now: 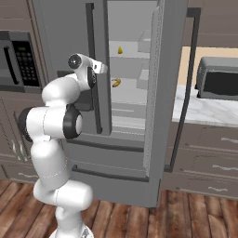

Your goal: Take the lemon wedge from the fridge and place it on the plate with fish on the dining counter.

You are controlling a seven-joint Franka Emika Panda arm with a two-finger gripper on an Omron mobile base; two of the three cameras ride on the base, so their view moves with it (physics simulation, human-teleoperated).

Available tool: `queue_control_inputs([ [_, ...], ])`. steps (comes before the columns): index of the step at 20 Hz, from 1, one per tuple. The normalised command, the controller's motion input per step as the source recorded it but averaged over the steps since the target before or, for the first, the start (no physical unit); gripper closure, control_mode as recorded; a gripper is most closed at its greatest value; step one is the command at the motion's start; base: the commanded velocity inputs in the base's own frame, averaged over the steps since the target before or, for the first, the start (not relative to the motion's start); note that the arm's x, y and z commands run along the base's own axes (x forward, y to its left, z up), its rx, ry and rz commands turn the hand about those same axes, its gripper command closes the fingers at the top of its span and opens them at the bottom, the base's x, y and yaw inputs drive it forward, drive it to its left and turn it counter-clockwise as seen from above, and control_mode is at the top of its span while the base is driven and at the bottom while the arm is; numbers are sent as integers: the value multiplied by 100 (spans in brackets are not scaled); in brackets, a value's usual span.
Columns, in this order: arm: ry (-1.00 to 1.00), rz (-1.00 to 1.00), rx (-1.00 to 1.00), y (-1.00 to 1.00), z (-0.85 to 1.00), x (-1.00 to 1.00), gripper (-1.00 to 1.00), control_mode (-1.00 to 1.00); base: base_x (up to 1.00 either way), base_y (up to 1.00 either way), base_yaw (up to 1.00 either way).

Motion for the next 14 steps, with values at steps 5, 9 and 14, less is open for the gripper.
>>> queue_control_inputs([
  [5,0,0,0,0,0,0,100,-100,0,0,0],
  [9,0,0,0,0,0,-2,100,-100,0,0,0],
  [14,-1,0,0,19,7,-42,100,-100,0,0,0],
])
